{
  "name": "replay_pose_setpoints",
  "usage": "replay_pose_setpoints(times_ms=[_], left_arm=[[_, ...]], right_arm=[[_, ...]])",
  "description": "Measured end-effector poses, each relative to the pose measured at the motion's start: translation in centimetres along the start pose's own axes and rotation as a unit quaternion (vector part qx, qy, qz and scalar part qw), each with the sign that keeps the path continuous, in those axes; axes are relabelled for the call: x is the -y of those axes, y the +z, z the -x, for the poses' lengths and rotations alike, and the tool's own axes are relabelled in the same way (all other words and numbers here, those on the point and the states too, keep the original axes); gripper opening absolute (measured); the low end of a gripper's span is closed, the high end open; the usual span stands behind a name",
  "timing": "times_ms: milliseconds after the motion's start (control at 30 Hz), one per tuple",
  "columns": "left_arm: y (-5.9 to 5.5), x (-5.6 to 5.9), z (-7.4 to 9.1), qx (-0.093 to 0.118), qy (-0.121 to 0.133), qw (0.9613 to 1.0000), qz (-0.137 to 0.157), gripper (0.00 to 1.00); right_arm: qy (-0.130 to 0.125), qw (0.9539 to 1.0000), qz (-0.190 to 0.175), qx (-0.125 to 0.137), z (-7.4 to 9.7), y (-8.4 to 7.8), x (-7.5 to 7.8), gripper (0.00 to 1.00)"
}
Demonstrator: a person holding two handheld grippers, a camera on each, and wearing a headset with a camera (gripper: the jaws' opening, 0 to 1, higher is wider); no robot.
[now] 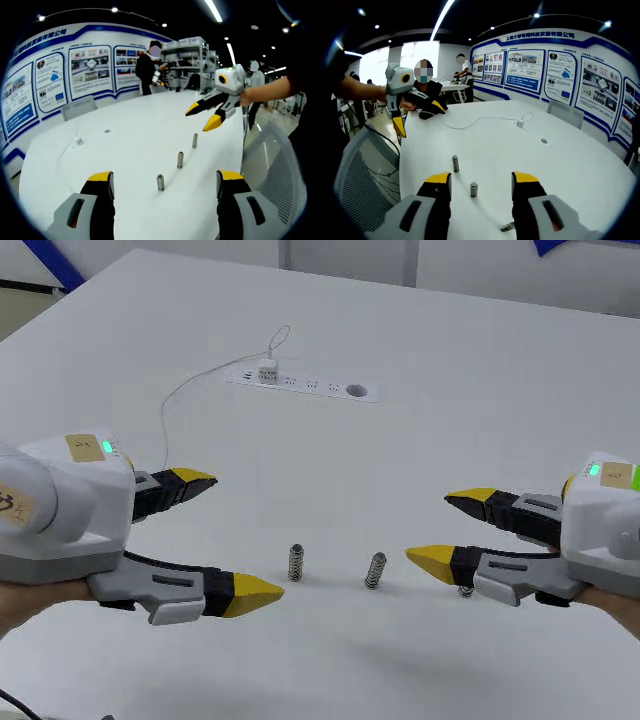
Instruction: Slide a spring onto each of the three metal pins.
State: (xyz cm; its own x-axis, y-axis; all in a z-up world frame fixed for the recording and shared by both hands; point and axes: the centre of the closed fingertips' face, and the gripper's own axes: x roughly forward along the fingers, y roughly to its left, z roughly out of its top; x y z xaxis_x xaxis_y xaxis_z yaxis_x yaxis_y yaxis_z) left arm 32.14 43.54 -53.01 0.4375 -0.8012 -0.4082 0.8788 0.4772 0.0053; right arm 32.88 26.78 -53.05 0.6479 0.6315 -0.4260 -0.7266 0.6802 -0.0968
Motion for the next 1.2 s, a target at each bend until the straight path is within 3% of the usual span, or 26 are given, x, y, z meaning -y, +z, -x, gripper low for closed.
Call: replay_pose_setpoints(times_ms=[200,267,367,567,833,933,1200], left_arm=[[0.7,0.5,0.1,0.007,0.001,1.0,0.003,0.86],[0.8,0.5,0.1,0.007,0.004,1.0,0.004,0.87],[0.7,0.5,0.2,0.006,0.007,0.9999,0.005,0.87],[0.4,0.1,0.7,0.001,0.016,0.9998,0.009,0.87],[0.3,-0.3,1.5,0.001,0.029,0.9995,0.011,0.87],[0.0,-0.3,1.6,-0.01,0.028,0.9995,0.004,0.88],[0.6,-0.2,1.6,-0.002,0.033,0.9994,0.007,0.88]], right_arm=[[-0.01,0.9998,-0.015,-0.004,2.6,-1.3,0.7,0.55],[-0.009,0.9992,-0.038,0.003,3.5,-1.7,0.8,0.58],[-0.011,0.9982,-0.057,0.01,4.7,-2.1,1.3,0.62],[-0.019,0.9978,-0.064,0.0,6.6,-3.1,1.7,0.66],[-0.008,0.9982,-0.059,-0.005,7.2,-3.3,1.6,0.71],[-0.005,0.9986,-0.053,-0.002,7.3,-3.1,1.5,0.73],[0.001,0.999,-0.045,0.001,7.5,-2.9,1.2,0.77]])
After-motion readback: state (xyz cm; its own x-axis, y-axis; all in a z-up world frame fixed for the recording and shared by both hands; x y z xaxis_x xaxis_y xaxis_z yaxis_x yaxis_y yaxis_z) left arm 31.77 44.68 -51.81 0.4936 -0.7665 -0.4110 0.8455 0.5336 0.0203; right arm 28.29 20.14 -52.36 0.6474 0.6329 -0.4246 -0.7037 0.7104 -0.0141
